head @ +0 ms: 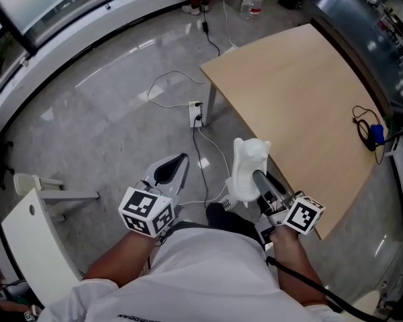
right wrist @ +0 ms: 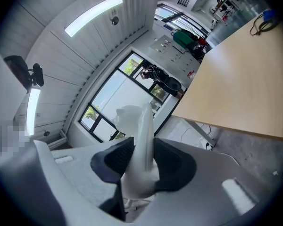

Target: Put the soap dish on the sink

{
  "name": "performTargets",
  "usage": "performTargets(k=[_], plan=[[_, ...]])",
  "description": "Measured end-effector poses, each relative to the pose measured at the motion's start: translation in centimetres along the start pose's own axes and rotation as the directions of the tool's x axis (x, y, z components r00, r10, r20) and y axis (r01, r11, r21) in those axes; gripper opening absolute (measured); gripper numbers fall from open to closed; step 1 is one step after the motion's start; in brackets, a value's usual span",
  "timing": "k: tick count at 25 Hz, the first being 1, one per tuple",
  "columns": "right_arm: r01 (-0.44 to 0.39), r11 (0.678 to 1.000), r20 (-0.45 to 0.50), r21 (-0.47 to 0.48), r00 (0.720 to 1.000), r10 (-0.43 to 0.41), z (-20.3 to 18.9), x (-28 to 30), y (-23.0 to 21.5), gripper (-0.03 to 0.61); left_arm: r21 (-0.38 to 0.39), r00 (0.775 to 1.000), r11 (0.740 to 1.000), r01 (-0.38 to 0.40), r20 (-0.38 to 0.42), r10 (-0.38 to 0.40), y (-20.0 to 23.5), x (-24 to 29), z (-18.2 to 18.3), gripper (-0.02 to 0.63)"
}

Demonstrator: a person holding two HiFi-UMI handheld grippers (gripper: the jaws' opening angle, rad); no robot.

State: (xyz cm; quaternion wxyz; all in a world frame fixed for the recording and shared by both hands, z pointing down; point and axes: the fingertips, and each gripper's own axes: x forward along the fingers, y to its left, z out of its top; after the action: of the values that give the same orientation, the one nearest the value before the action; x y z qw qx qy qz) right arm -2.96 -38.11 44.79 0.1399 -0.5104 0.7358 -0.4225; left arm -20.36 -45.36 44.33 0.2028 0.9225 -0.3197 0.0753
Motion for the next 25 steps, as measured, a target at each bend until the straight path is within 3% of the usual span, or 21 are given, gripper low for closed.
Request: performTargets(k=[9, 16, 25], plan=[[0.039, 0.999, 0.084, 0.012, 0.996, -0.04, 5.7, -1.2, -4.4, 0.135, 0.04, 0.995, 0.994, 0.101, -0.031, -0.099, -2.8, 8.5, 1.6, 0.009], [0.077, 0.997, 0.176, 0.023, 0.981, -0.08, 10.4, -3.9, -7.5, 0.135, 0.094, 0.979, 0.975, 0.201, -0.056, -0.197, -6.5, 14.7, 3.3, 0.008], [0.165, 0.984, 0.348, 0.059, 0.921, -0.176, 14.0, -10.0, -10.5, 0.135, 0.148, 0.929, 0.918, 0.368, -0.108, -0.355, -13.0, 20.4, 3.7, 0.009]])
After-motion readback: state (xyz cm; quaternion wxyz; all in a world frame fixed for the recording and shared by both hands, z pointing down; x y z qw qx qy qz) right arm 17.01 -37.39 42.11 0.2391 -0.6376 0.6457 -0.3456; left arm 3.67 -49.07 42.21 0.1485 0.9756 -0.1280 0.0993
